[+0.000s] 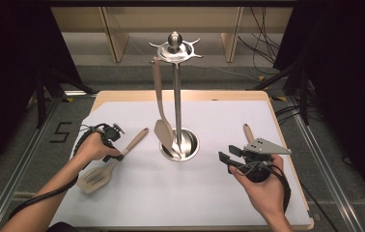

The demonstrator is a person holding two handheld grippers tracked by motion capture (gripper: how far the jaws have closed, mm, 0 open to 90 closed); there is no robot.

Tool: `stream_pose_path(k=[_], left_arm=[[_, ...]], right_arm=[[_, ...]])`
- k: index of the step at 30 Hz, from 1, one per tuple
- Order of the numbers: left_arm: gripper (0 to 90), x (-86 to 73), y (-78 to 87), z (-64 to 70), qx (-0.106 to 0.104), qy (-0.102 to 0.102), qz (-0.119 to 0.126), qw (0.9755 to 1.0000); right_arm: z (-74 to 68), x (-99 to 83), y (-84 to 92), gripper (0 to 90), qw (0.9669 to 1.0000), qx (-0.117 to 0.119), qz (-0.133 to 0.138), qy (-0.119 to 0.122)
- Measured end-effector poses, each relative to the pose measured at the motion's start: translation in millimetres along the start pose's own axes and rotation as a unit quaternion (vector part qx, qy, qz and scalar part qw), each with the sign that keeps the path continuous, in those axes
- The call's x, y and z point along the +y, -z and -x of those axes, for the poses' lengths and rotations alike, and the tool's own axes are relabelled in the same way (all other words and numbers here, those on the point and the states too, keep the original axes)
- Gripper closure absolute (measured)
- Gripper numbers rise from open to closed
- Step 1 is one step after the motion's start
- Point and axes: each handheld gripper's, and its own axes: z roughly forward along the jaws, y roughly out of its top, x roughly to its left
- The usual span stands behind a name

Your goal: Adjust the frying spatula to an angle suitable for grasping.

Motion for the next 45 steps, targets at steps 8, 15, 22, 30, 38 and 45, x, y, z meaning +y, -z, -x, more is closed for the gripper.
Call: stream_pose_path(k=[8, 15, 22, 30, 38, 45], left_arm=[[42.0, 2.1, -2.1, 2.7, 0.001, -0.009, -0.019, 0.9998], [44.2, 6.3, -0.5, 1.7, 0.01, -0.04, -0.04, 0.9984], [48.4, 9.1, -3.2, 5.6, 0.001, -0.023, -0.034, 0.9991], [59.3, 13.3, -4.5, 5.6, -0.014, -0.006, -0.05, 0.9986], [75.7, 14.0, -3.7, 6.0, -0.017, 0.005, -0.057, 0.9982], [78.1, 16.6, -2.9, 8.2, -0.027, 0.023, -0.071, 0.9968]], right_arm=[[-4.0, -0.1, -0.7, 56.2, 0.9997, 0.008, -0.007, -0.022], [-2.6, -1.3, -2.2, 56.2, 0.9998, 0.011, -0.003, -0.015], [-2.6, -1.1, -1.9, 56.2, 1.0, 0.005, -0.004, -0.007], [-2.0, -1.8, -1.9, 56.2, 0.9999, 0.008, -0.007, -0.01], [-1.3, -2.9, -1.1, 56.0, 0.9999, 0.01, -0.01, -0.01], [-1.7, -3.1, -0.4, 56.0, 0.9998, 0.013, -0.013, -0.011]])
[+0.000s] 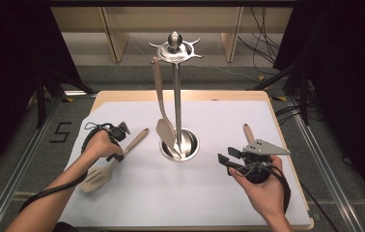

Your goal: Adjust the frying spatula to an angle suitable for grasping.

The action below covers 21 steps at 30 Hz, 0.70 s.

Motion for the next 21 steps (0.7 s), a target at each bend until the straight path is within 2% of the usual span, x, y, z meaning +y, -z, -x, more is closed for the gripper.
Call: stream_pose_path(k=[1, 2, 3, 4, 6, 7, 8, 10, 11, 13, 14, 15, 17, 18, 19, 21], left_arm=[[78.1, -1.9, 0.2, 3.5, 0.0, 0.021, 0.004, 0.9998], [78.3, -3.4, 0.3, 3.3, -0.001, 0.022, 0.008, 0.9997], [78.3, -5.8, 0.0, -0.8, 0.012, -0.004, 0.025, 0.9996], [78.4, -8.1, -1.2, -0.9, 0.009, 0.002, 0.04, 0.9992], [78.4, -9.8, 0.3, -1.7, 0.006, 0.002, 0.04, 0.9992], [78.4, -11.9, -0.2, -2.1, 0.006, 0.005, 0.051, 0.9987], [78.5, -12.3, 2.9, -3.3, -0.003, 0.007, 0.04, 0.9992], [78.4, -15.8, 3.7, -4.6, -0.005, 0.002, 0.049, 0.9988], [78.4, -19.3, 3.4, -5.1, -0.006, 0.007, 0.07, 0.9975], [78.4, -21.1, 3.5, -5.9, -0.011, 0.006, 0.077, 0.9969], [78.4, -24.5, 2.1, -6.4, -0.014, 0.008, 0.098, 0.995], [78.4, -26.0, 1.0, -6.8, -0.017, 0.011, 0.108, 0.9939], [78.4, -27.7, 4.1, -8.8, -0.018, 0.004, 0.102, 0.9946], [78.4, -29.3, 3.5, -6.8, -0.021, 0.017, 0.123, 0.9921], [78.4, -30.4, 5.8, -9.1, -0.016, 0.003, 0.119, 0.9927], [78.4, -32.8, 7.7, -7.3, -0.022, 0.016, 0.14, 0.9897]], right_arm=[[0.1, -0.1, 0.0, 56.0, 1.0, 0.0, 0.0, 0.0], [-1.8, -0.6, 0.7, 56.0, 0.9999, 0.001, -0.005, -0.016], [-0.9, -1.1, 0.0, 56.0, 0.9999, 0.0, -0.002, -0.011], [-0.6, -1.1, -0.2, 55.9, 0.9999, 0.0, -0.002, -0.011], [-0.3, -1.0, -0.4, 56.0, 0.9999, 0.0, -0.001, -0.01], [0.4, -0.7, -0.7, 56.0, 1.0, 0.0, 0.001, -0.005], [0.4, -0.6, -1.0, 56.0, 1.0, 0.0, 0.002, -0.002], [0.3, -0.2, -1.3, 56.0, 1.0, -0.001, 0.008, 0.001], [0.1, -0.2, -1.5, 56.0, 1.0, -0.001, 0.008, 0.0], [0.5, -0.4, -1.9, 55.9, 0.9999, -0.002, 0.009, 0.003], [0.2, -0.3, -1.7, 56.0, 1.0, -0.002, 0.008, 0.0], [-0.4, -0.4, -1.7, 56.0, 1.0, -0.002, 0.007, -0.004], [-0.4, -0.5, -1.8, 56.0, 1.0, -0.001, 0.007, -0.003], [-0.3, -0.6, -1.9, 56.0, 1.0, -0.002, 0.008, -0.002], [-0.4, -0.4, -1.7, 56.0, 1.0, -0.002, 0.008, -0.002], [-0.4, -0.4, -1.6, 56.0, 1.0, -0.001, 0.009, -0.002]])
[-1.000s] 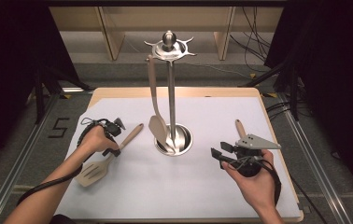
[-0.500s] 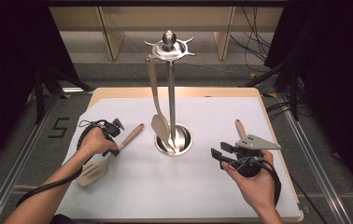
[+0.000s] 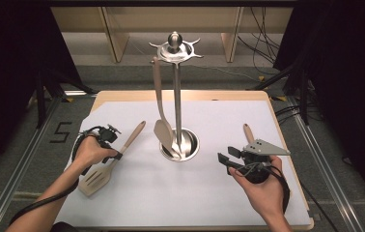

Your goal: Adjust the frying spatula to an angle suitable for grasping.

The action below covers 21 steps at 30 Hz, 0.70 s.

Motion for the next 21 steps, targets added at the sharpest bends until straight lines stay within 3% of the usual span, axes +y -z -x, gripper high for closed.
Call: stream_pose_path(k=[4, 7, 10, 12, 14, 17, 19, 20, 21], left_arm=[[78.5, -3.3, 9.5, 1.9, 0.002, 0.004, 0.025, 0.9997], [78.5, -5.7, 17.2, 3.7, 0.009, 0.017, 0.06, 0.998], [78.5, -6.8, 23.2, 3.1, -0.009, 0.007, 0.088, 0.996], [78.5, -8.7, 27.5, 5.6, -0.002, 0.014, 0.112, 0.9936], [78.5, -9.3, 32.2, 5.6, -0.007, 0.003, 0.123, 0.9924], [78.5, -11.3, 37.2, 10.0, -0.005, 0.014, 0.157, 0.9875], [78.4, -11.8, 41.0, 12.0, -0.004, 0.011, 0.182, 0.9832], [78.4, -12.1, 43.4, 12.8, -0.004, 0.005, 0.188, 0.9821], [78.5, -12.1, 45.5, 13.2, -0.009, 0.0, 0.192, 0.9814]], right_arm=[[-0.3, -0.3, -0.5, 56.0, 1.0, 0.001, 0.003, -0.003], [-1.2, -0.1, -0.9, 56.0, 1.0, 0.001, 0.002, -0.007], [-1.5, 0.1, -2.0, 56.0, 1.0, 0.003, 0.006, -0.006], [-2.1, 0.5, -1.6, 56.0, 1.0, 0.0, 0.005, -0.005], [-2.0, 0.7, -0.6, 56.0, 1.0, -0.006, 0.002, -0.004], [-0.5, 0.6, -1.0, 56.0, 0.9999, -0.006, 0.005, 0.008], [-0.7, 0.7, -0.6, 56.0, 0.9999, -0.008, 0.004, 0.008], [-3.6, 0.3, -0.2, 56.0, 0.9999, -0.005, -0.002, -0.01], [-3.7, 0.5, -0.1, 56.0, 0.9999, -0.005, -0.002, -0.011]])
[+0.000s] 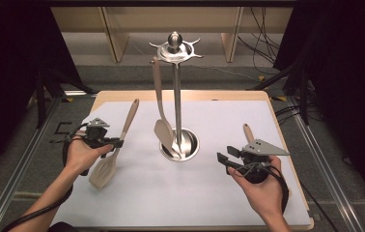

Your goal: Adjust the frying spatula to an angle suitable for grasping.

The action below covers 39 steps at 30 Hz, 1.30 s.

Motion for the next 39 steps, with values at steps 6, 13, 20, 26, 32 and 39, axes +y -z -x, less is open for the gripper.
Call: stream_pose_path(k=[6, 13, 20, 26, 32, 39], left_arm=[[78.4, 1.6, 2.9, 6.0, -0.006, 0.022, 0.071, 0.9972], [78.4, 0.5, 6.9, 13.0, -0.006, 0.028, 0.121, 0.9923], [78.4, 0.1, 15.1, 22.9, -0.006, 0.022, 0.153, 0.988], [78.4, 1.8, 21.6, 34.2, -0.007, 0.017, 0.184, 0.9828], [78.4, 1.9, 25.9, 45.3, -0.004, -0.002, 0.214, 0.9769], [78.4, 0.9, 29.2, 63.5, -0.013, -0.018, 0.23, 0.9728]], right_arm=[[1.8, 0.0, -1.0, 56.1, 0.9999, 0.002, 0.004, 0.01], [0.9, -0.7, -2.4, 56.1, 0.9999, 0.007, 0.012, 0.01], [-0.1, 0.3, -0.5, 56.1, 0.9998, 0.007, 0.01, 0.013], [-0.5, 0.5, -2.7, 56.1, 0.9996, 0.01, 0.021, 0.018], [-3.9, -0.2, -1.5, 56.1, 0.9998, 0.007, 0.02, 0.0], [-6.2, 2.5, -1.4, 56.2, 0.9995, 0.015, 0.028, 0.007]])
